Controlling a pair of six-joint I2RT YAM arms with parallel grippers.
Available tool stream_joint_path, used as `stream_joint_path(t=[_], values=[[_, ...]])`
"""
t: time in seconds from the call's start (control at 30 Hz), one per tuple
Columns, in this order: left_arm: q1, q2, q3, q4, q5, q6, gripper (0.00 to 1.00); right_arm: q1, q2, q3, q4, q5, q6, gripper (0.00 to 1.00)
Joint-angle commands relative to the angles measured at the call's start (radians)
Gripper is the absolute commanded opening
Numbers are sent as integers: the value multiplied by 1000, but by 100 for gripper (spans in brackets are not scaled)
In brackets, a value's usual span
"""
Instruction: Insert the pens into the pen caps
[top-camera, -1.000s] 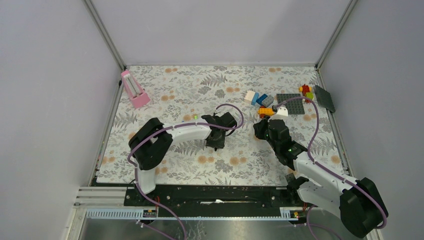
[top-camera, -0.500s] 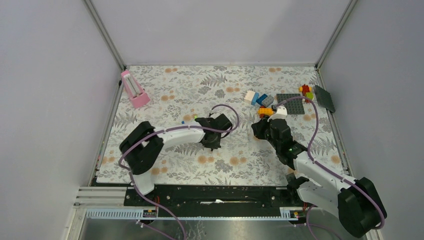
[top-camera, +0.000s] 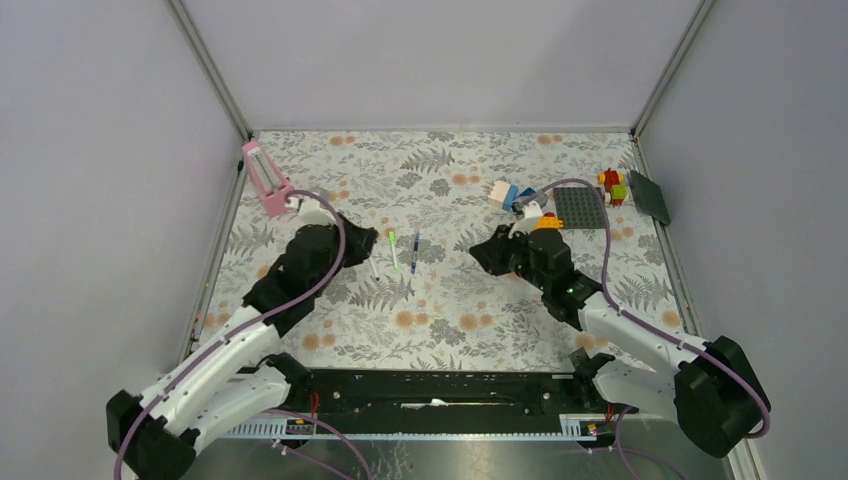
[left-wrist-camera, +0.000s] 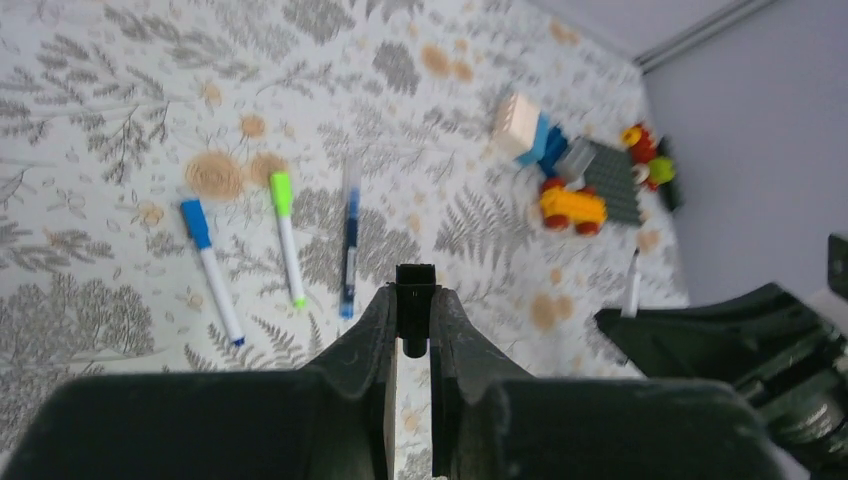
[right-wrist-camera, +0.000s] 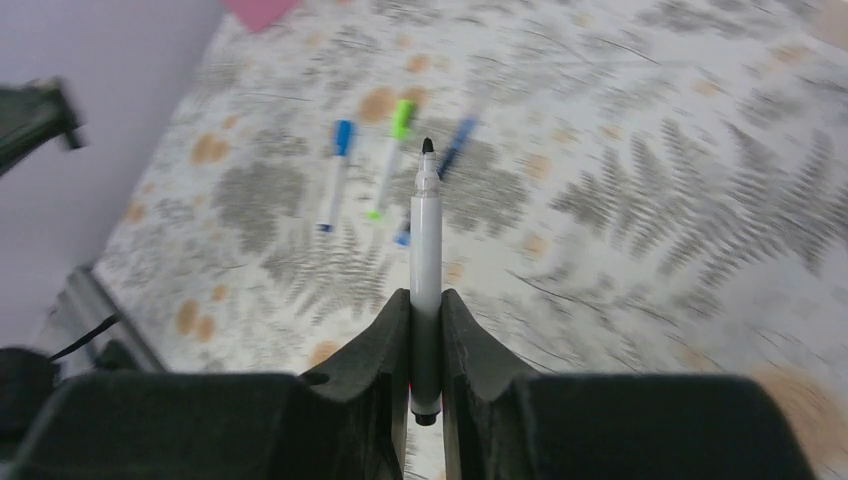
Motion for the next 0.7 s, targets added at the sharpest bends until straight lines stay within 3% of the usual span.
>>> stream_joint_path(t=[0.0,0.13,0.3,0.67], values=[[113,-81,-15,150,151,-11,0,142,8,141,127,-47,-51,0],[250,-134,-7,234,372,-37,0,248,83,272,168,-123,-60,0],[388,-145,-46,424,640,-177,0,344,183,436,121,-171,-99,0],[416,-180,-84,606,743,-285,0,404,312,579,53,-153,-99,0]])
